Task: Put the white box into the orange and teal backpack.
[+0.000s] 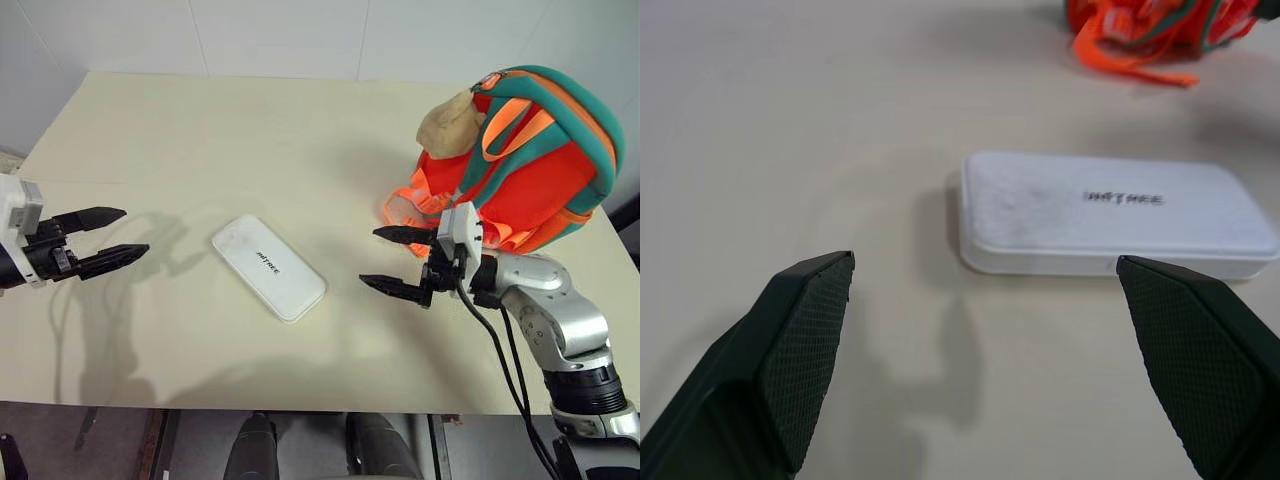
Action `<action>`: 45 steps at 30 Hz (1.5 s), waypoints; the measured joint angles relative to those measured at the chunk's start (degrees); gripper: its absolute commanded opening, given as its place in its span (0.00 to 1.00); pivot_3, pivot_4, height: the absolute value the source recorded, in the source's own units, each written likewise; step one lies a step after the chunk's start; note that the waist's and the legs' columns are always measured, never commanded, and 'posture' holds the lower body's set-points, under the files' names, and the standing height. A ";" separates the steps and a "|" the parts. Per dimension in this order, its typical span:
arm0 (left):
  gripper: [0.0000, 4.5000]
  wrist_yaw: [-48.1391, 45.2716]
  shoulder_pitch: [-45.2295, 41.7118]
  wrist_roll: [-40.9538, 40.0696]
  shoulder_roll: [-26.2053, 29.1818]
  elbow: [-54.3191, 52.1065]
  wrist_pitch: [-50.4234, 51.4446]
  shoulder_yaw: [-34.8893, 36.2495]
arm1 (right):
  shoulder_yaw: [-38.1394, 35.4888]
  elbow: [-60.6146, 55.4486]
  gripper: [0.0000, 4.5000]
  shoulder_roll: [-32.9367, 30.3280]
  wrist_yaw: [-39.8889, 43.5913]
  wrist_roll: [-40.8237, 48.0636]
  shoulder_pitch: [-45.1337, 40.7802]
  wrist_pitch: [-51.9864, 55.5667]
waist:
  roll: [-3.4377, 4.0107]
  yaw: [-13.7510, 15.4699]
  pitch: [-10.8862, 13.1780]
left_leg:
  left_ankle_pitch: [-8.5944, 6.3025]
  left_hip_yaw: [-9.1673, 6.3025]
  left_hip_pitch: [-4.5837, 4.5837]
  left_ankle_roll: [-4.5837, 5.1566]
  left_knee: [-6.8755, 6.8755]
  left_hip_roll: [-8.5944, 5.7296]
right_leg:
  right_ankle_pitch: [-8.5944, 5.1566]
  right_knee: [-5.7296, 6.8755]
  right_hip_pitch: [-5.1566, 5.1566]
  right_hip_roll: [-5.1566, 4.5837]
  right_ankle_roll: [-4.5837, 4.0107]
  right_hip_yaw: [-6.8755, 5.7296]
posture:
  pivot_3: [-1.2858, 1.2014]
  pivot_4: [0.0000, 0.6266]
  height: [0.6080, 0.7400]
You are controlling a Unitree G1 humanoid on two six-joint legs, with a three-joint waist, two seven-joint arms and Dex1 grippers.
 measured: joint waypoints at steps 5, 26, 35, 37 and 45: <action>0.59 3.42 -3.46 2.96 -2.11 2.65 -0.13 -3.10 | 3.39 -4.12 0.56 0.09 -1.44 -0.88 2.08 1.91 | -0.01 0.10 -0.01 | 0.00 0.01 0.00 0.00 0.05 0.00 | 0.00 0.02 0.00 0.00 0.01 0.02 | 0.52 0.24 1.00; 0.01 3.92 -29.34 16.60 -15.63 40.63 -15.27 -14.83 | 13.47 -7.45 0.00 1.25 -10.94 -14.36 4.76 4.14 | -0.06 -0.13 -0.04 | 0.02 -0.05 -0.02 -0.02 0.23 -0.02 | -0.03 0.28 -0.03 0.05 0.06 -0.01 | 0.52 0.24 1.00; 0.01 4.09 -34.74 21.24 -20.70 48.73 -17.88 -16.42 | 18.82 -12.65 0.00 3.99 -14.51 -16.28 5.57 11.40 | -0.09 0.37 -0.05 | 0.04 -0.08 -0.04 -0.05 0.29 -0.02 | -0.03 0.31 0.00 0.05 0.07 -0.04 | 0.52 0.24 1.00; 0.01 3.92 -35.11 21.68 -21.17 49.48 -18.12 -16.41 | 20.12 -13.71 0.00 4.07 -14.49 -16.29 5.58 12.90 | -0.09 0.34 -0.05 | 0.04 -0.07 -0.04 -0.05 0.29 -0.02 | -0.03 0.30 0.00 0.05 0.08 -0.04 | 0.52 0.24 1.00; 0.01 -1.64 -34.84 22.96 -21.45 48.95 -17.82 -17.78 | 21.91 -13.80 0.00 5.46 -15.92 -17.89 3.81 15.64 | -0.09 0.20 -0.05 | 0.04 -0.08 -0.04 -0.06 0.27 -0.02 | -0.03 0.31 -0.01 0.05 0.08 -0.04 | 0.52 0.24 1.00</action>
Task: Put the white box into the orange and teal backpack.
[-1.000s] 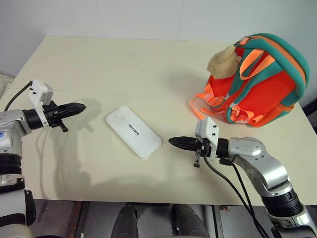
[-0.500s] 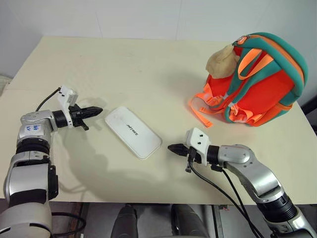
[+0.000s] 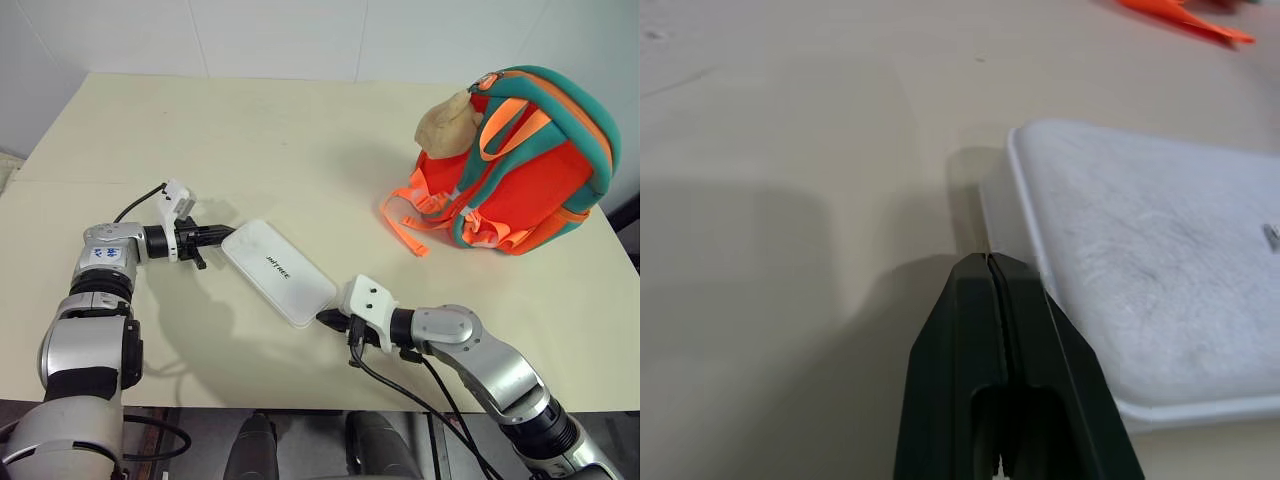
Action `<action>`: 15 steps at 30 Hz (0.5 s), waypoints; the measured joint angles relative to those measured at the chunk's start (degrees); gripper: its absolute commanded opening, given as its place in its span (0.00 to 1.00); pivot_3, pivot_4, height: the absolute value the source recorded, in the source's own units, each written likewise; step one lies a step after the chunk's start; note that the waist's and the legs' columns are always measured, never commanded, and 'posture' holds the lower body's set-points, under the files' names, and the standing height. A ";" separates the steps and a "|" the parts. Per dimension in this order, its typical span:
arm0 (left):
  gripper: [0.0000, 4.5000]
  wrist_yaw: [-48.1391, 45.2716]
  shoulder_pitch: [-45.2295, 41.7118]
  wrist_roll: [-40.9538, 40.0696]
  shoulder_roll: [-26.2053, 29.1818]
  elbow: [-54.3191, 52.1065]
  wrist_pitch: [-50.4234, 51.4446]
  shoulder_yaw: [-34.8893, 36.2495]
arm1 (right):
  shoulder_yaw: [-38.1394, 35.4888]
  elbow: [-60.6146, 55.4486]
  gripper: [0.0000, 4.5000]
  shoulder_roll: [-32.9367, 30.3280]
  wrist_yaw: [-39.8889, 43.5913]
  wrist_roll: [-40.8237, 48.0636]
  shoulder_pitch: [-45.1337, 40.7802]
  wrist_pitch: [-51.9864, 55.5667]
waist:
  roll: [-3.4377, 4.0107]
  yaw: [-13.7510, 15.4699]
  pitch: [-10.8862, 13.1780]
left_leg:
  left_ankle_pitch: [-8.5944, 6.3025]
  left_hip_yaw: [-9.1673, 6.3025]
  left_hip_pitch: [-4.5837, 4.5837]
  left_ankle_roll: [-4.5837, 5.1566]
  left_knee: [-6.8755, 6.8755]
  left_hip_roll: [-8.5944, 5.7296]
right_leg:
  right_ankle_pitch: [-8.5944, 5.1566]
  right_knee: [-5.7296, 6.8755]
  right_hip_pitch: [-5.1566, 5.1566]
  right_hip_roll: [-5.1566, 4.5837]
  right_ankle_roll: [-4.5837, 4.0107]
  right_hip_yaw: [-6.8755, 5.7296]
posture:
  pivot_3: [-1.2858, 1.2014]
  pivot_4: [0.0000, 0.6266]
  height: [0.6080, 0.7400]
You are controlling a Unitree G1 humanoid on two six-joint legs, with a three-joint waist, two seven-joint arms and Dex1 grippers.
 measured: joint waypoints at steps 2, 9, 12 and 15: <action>0.01 -1.73 0.60 0.46 0.86 -1.68 0.57 -0.50 | 0.00 0.00 0.00 0.08 0.04 0.00 -0.13 0.41 | 0.00 0.02 0.00 | 0.00 0.00 -0.01 0.00 -0.01 0.00 | 0.00 -0.01 0.00 0.00 0.00 0.00 | 0.52 0.24 1.00; 0.01 -5.91 5.04 0.98 3.98 -10.12 4.39 -2.16 | -0.17 0.00 0.00 -1.14 0.80 0.04 -1.15 1.41 | 0.00 0.02 0.00 | 0.00 -0.01 0.01 0.00 -0.01 0.00 | 0.00 0.01 0.01 0.00 0.00 0.00 | 0.52 0.24 1.00; 0.01 -7.85 7.53 0.97 4.97 -15.17 6.65 -2.68 | -0.78 0.00 0.00 -2.17 1.33 0.07 -1.52 1.60 | 0.00 0.02 0.00 | 0.00 0.00 0.01 0.00 0.00 0.00 | 0.00 0.02 0.01 -0.01 0.00 0.00 | 0.52 0.24 1.00; 0.01 -8.76 10.17 0.85 5.25 -21.05 9.66 -2.76 | -2.36 0.11 0.00 -3.97 1.72 -0.09 -1.90 1.84 | 0.00 0.10 0.00 | 0.00 -0.01 0.01 0.00 0.00 0.00 | 0.00 0.01 0.01 -0.01 -0.01 0.00 | 0.52 0.24 1.00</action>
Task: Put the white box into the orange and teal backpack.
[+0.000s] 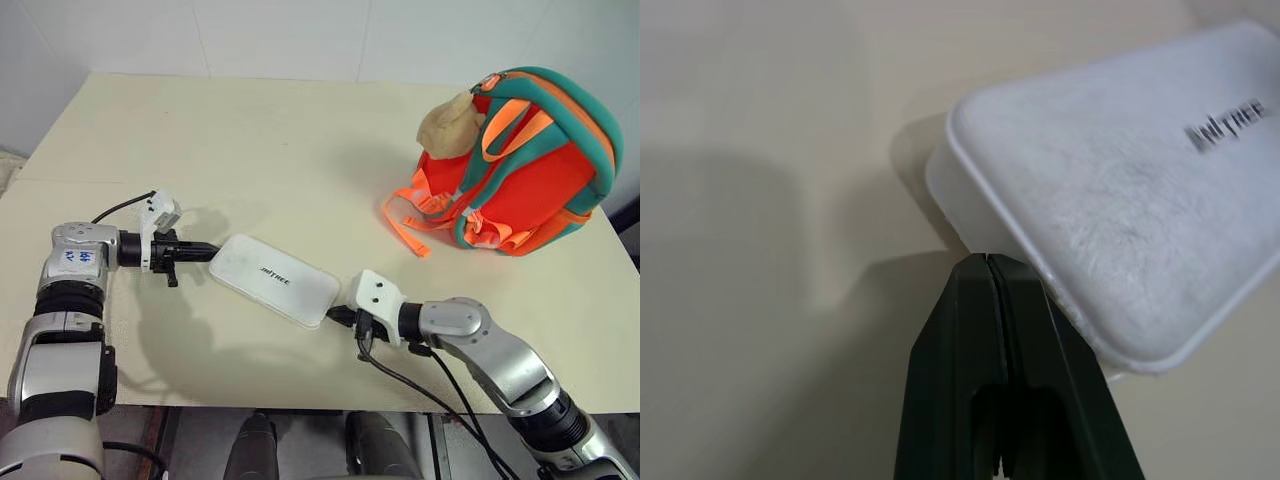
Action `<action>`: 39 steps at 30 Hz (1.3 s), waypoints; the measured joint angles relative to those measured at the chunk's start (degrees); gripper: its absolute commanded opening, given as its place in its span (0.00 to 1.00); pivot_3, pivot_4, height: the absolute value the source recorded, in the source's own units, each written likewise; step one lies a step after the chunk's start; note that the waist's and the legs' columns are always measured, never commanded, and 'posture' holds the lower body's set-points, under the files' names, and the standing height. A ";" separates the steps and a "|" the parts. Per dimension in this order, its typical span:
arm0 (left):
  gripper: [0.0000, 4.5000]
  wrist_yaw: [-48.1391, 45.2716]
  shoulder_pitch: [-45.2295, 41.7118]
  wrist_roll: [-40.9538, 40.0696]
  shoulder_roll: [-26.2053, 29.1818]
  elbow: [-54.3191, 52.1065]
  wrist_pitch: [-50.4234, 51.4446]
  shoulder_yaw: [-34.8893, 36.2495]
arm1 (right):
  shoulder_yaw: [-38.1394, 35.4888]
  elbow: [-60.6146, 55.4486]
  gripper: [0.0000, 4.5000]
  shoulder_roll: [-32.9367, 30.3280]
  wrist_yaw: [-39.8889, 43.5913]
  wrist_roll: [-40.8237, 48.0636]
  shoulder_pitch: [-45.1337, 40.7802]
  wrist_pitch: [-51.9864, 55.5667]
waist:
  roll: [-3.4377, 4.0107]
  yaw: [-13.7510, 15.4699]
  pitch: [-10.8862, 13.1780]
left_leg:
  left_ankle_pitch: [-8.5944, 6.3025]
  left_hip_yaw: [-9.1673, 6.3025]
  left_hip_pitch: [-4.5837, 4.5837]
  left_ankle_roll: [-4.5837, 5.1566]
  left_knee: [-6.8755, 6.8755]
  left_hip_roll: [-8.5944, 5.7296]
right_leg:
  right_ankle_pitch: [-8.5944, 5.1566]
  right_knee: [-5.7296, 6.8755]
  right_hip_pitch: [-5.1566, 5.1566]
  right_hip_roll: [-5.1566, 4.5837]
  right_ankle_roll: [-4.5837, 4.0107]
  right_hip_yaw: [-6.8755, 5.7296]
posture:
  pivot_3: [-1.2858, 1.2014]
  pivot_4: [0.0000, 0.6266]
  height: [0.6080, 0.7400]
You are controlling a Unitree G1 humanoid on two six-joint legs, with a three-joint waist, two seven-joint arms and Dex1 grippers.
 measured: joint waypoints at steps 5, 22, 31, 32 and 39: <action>0.01 -0.77 4.49 -0.45 0.05 -10.12 5.22 -0.10 | -3.19 0.52 0.00 -2.57 1.42 -0.15 -0.27 -0.02 | 0.00 0.02 0.00 | 0.00 0.00 -0.01 0.00 -0.01 0.00 | 0.00 -0.02 0.00 0.00 0.00 0.00 | 0.52 0.24 1.00; 0.01 0.43 17.69 -4.99 1.47 -36.68 20.29 -0.17 | -8.00 4.36 0.00 -7.74 6.96 -0.60 -0.41 -1.75 | 0.01 -0.06 0.00 | -0.02 0.00 0.01 0.03 -0.01 0.00 | -0.01 -0.05 0.00 -0.01 -0.03 0.03 | 0.52 0.24 1.00; 0.01 2.45 18.98 -6.38 1.54 -37.49 21.76 0.34 | -8.35 3.76 0.00 -8.63 9.69 -0.29 0.71 -2.21 | 0.01 -0.09 0.00 | -0.02 0.00 0.02 0.04 0.00 0.00 | -0.01 -0.05 0.02 0.00 -0.03 0.04 | 0.52 0.24 1.00; 0.01 2.67 19.41 -6.69 1.64 -38.16 22.33 0.51 | -8.39 3.78 0.00 -8.86 9.86 -0.30 0.96 -2.87 | 0.01 -0.10 0.00 | -0.02 0.00 0.02 0.04 -0.01 0.00 | -0.02 -0.05 0.02 -0.01 -0.03 0.04 | 0.52 0.24 1.00; 0.01 5.00 22.31 -11.42 2.88 -43.69 28.53 1.77 | -8.87 7.21 0.00 -9.92 11.17 -0.41 0.99 -8.30 | 0.01 -0.09 0.01 | -0.03 0.00 0.01 0.04 -0.01 0.00 | -0.02 -0.07 0.02 -0.01 -0.03 0.04 | 0.52 0.24 1.00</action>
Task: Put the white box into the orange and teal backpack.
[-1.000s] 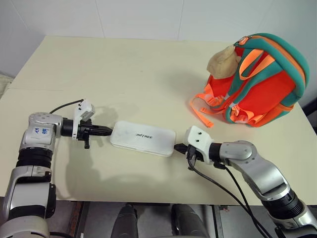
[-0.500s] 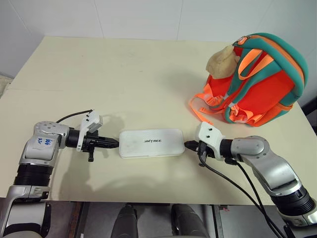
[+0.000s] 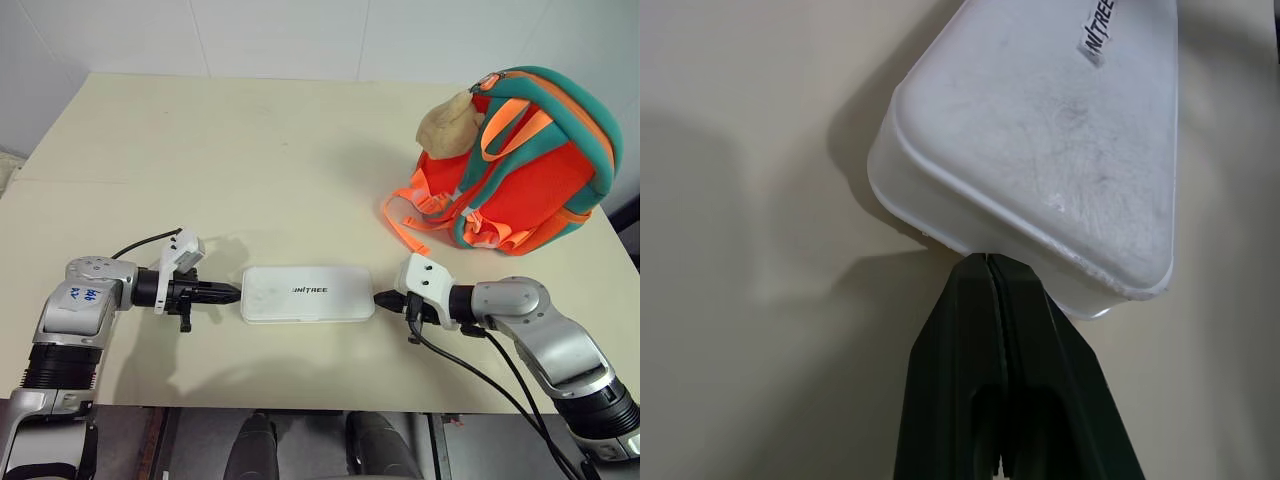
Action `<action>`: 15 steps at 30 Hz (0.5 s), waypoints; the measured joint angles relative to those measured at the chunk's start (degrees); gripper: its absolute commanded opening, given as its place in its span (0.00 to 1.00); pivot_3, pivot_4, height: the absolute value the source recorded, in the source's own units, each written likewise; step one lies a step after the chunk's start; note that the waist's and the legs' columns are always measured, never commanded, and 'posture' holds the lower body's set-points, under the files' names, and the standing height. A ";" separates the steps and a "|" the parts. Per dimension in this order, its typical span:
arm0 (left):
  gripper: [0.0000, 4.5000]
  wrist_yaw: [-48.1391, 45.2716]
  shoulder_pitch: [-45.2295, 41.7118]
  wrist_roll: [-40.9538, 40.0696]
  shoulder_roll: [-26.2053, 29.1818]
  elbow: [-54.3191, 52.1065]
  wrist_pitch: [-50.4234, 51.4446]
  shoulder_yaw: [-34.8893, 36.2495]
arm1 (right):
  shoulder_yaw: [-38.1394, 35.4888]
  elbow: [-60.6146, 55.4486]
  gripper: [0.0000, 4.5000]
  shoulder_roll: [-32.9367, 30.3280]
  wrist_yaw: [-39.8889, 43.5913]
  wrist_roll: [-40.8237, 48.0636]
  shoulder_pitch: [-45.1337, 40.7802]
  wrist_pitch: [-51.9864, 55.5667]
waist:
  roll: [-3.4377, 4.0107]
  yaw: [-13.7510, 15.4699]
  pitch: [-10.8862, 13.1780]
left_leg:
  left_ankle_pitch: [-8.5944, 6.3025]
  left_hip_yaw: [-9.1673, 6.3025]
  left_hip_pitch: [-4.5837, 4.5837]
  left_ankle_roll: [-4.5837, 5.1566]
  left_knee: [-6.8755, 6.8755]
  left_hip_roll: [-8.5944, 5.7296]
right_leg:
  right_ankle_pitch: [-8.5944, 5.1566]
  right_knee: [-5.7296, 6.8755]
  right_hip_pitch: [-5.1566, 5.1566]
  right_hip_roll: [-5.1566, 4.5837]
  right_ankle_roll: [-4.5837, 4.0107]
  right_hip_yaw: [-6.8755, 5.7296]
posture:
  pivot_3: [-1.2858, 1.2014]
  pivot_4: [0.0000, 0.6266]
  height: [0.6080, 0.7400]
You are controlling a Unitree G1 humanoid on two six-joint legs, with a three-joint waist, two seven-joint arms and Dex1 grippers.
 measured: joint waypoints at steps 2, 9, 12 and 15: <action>0.01 0.32 0.46 -1.56 0.69 -0.82 0.98 1.21 | -0.30 1.15 0.00 -0.56 0.56 0.02 -0.19 -1.40 | 0.00 0.00 0.00 | 0.00 0.00 0.00 0.00 0.00 0.00 | 0.00 0.00 0.00 0.00 0.00 0.00 | 0.52 0.24 1.00; 0.01 3.60 1.62 -3.91 2.01 -1.42 1.94 3.57 | -1.37 4.08 0.00 -1.68 1.94 -0.01 -1.53 -4.04 | 0.01 -0.09 0.00 | 0.00 0.00 0.01 0.00 0.00 0.00 | 0.00 -0.01 0.00 0.00 -0.01 0.00 | 0.52 0.24 1.00; 0.14 5.58 2.16 -3.73 4.16 -1.05 2.81 3.69 | -1.50 5.38 0.13 -1.91 1.81 -0.64 -1.93 -5.95 | 0.01 -0.11 0.01 | 0.00 0.01 0.01 0.00 -0.02 0.00 | -0.01 -0.03 0.00 -0.01 -0.01 0.01 | 0.52 0.24 1.00; 0.35 7.11 3.34 -5.02 5.01 -0.84 5.81 5.25 | -1.77 8.38 0.36 -2.80 1.22 -2.27 -2.23 -8.28 | 0.01 -0.08 0.01 | -0.01 0.02 0.00 0.01 -0.02 0.00 | -0.01 -0.05 0.00 -0.01 -0.01 0.01 | 0.52 0.24 1.00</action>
